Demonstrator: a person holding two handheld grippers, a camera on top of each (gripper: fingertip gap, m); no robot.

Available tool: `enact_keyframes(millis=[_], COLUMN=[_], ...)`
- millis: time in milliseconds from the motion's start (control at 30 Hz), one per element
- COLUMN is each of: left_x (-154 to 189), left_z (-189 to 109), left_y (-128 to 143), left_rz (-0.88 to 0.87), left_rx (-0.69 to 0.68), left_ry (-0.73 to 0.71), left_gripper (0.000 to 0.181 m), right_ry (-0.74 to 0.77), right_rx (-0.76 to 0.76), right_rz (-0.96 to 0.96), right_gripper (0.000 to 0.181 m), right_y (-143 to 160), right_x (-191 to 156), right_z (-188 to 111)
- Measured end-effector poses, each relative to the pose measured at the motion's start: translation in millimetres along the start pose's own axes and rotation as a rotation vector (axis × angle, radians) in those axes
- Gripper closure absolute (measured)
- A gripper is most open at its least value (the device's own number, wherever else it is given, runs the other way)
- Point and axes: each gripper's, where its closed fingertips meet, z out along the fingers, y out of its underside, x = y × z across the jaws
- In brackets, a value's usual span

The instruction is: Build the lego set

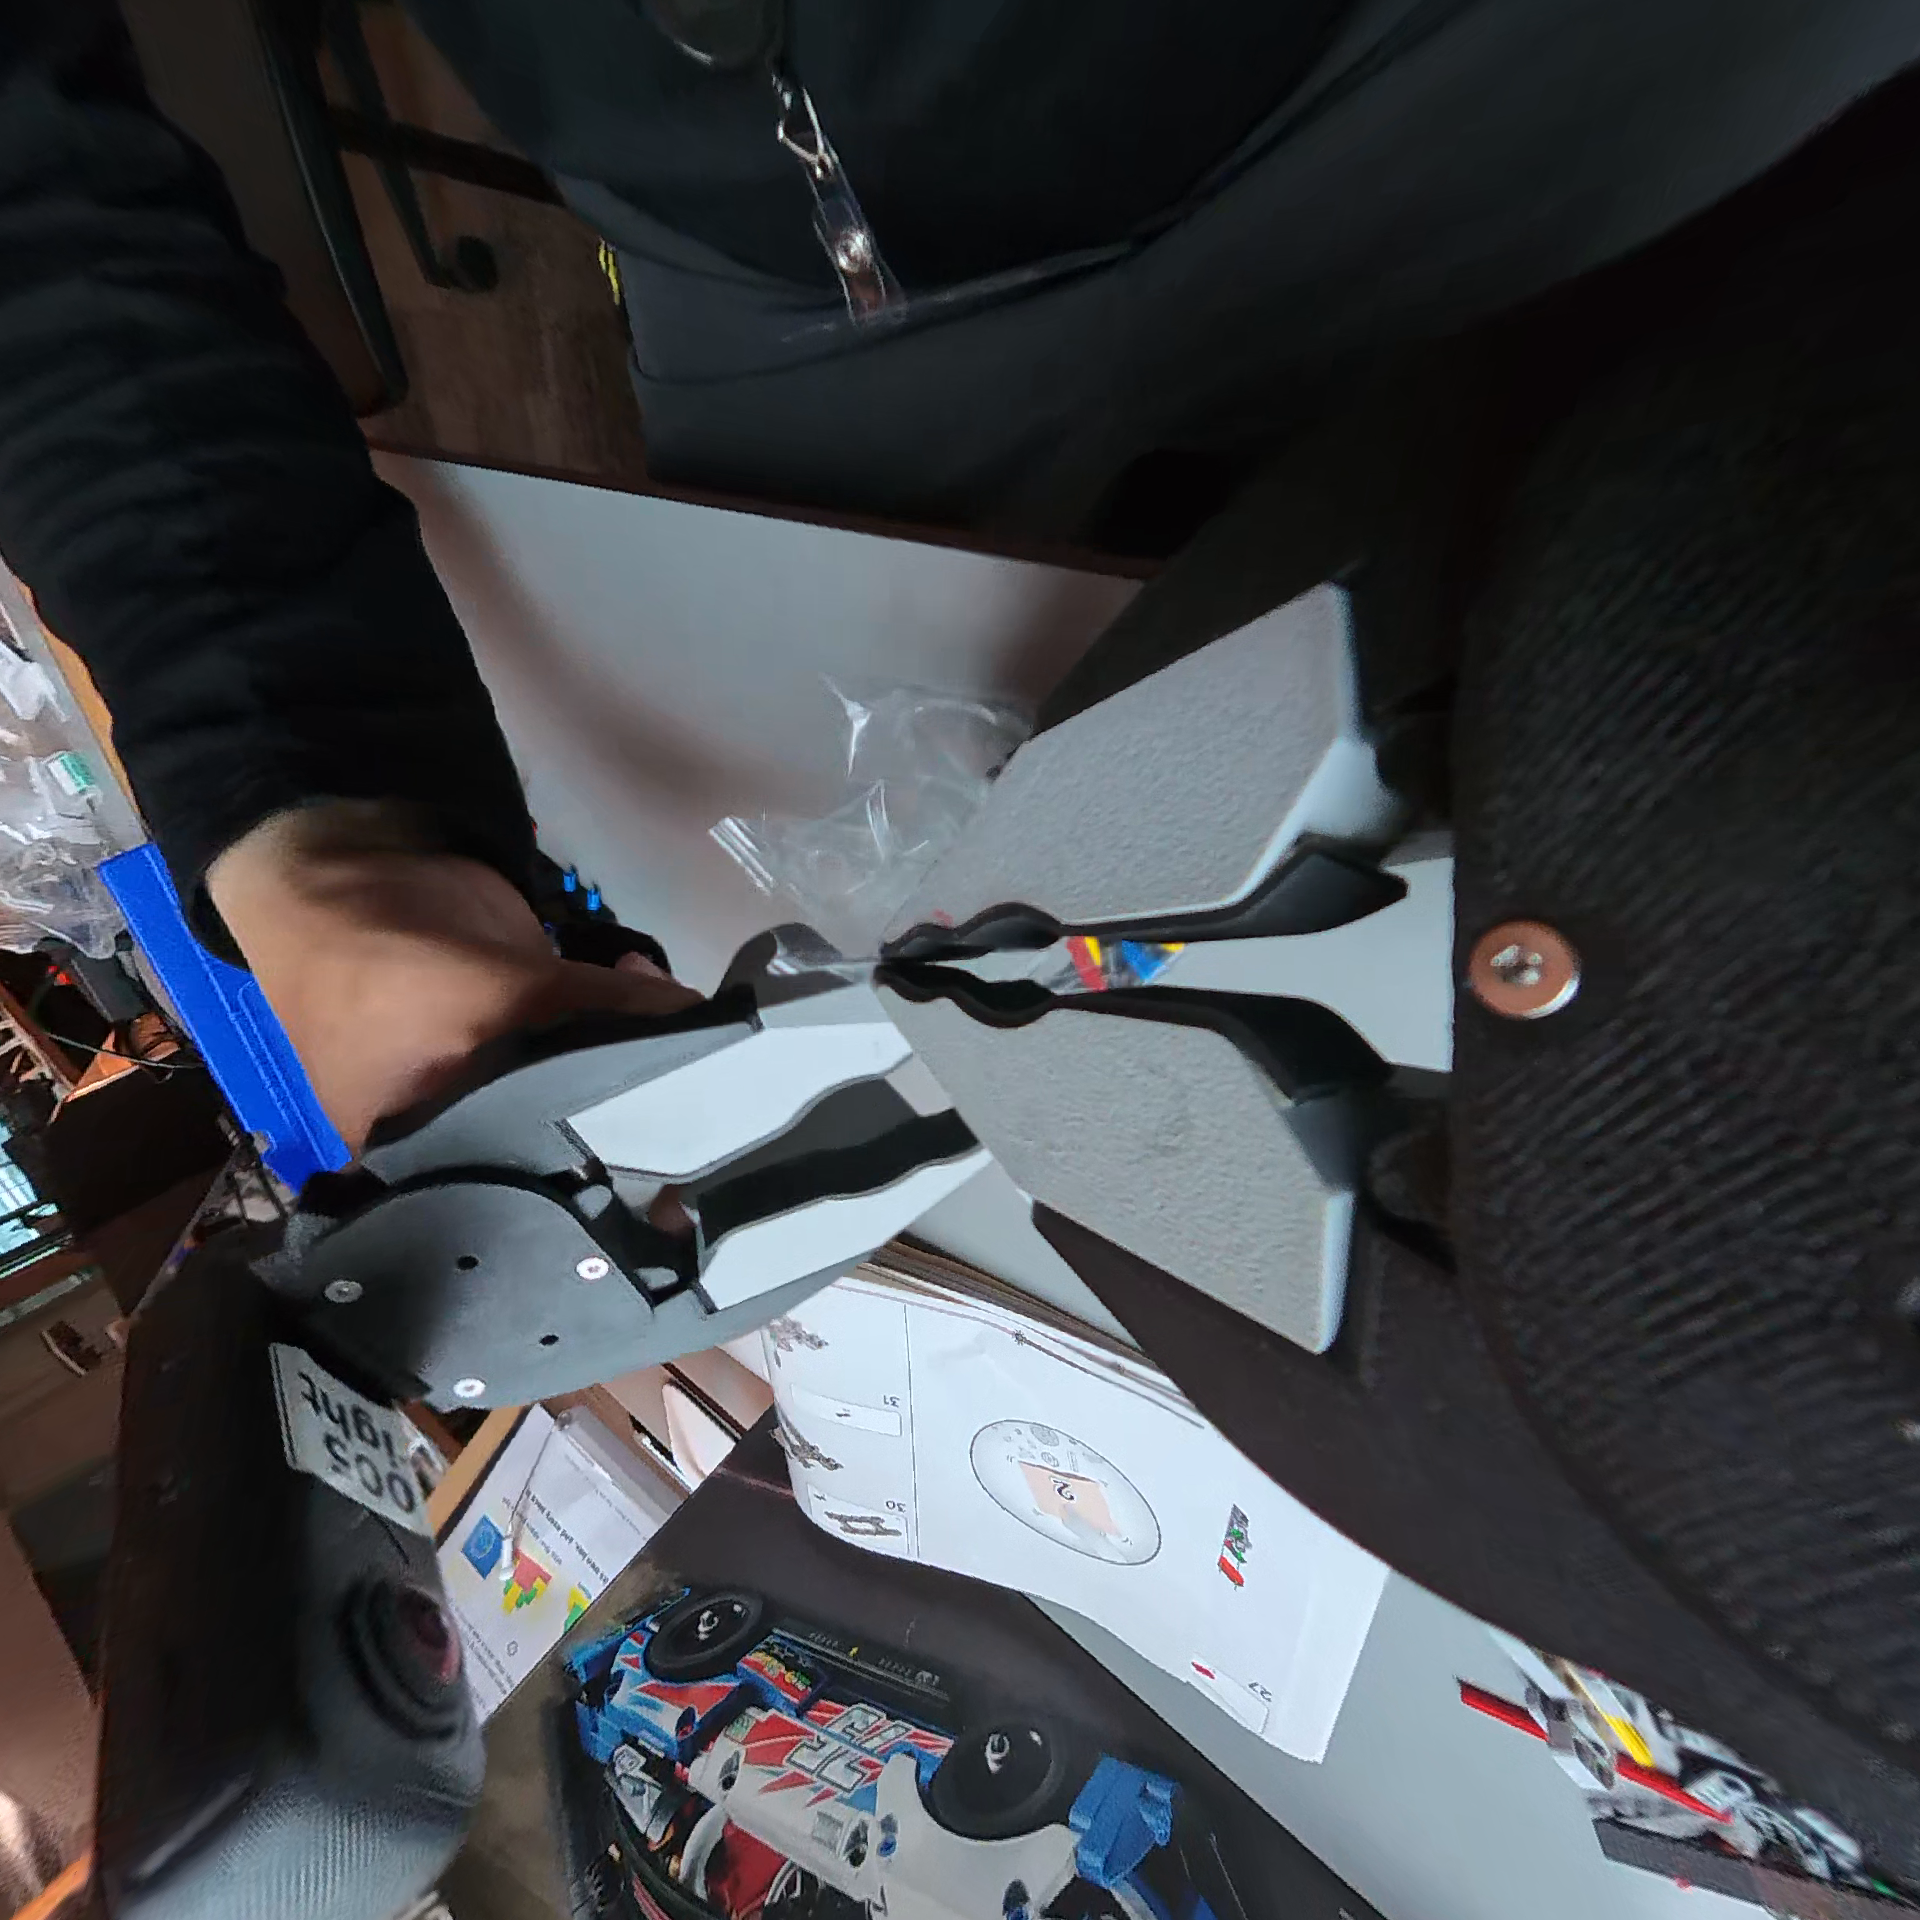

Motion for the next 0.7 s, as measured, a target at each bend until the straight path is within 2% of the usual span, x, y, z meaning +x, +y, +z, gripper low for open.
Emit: enact_keyframes(millis=[100,200,267,367,467,567,700], left_x=[-3,1,1,-6,-19,-30,-43], left_z=[-2,-6,-9,-15,-20,-23,-28], left_y=[1,1,5,8,13,16,22], left_rz=[-0.016,-0.02,-0.019,-0.047,-0.094,-0.154,-0.219], left_rx=[-0.049,-0.042,-0.067,-0.069,-0.072,-0.075,-0.079], left_ry=[-0.062,-0.094,-0.134,-0.18,-0.228,-0.258,-0.33], left_gripper=[0.181,0.181,0.181,0.181,0.181,0.181,0.181], right_ry=[-0.03,0.042,-0.016,-0.027,-0.006,0.117,0.141], right_rx=[-0.047,-0.026,0.04,0.063,0.055,0.067,0.259], right_rz=[0.034,0.121,0.193,0.202,0.173,0.133,0.141], right_gripper=[0.181,0.181,0.181,0.181,0.154,0.138,0.12], right_y=[3,4,-1,-1,-2,1,-1], right_x=[-1,20,22,22,21,33,30], right_z=[1,-3,-7,-6,-6,-20,-49])
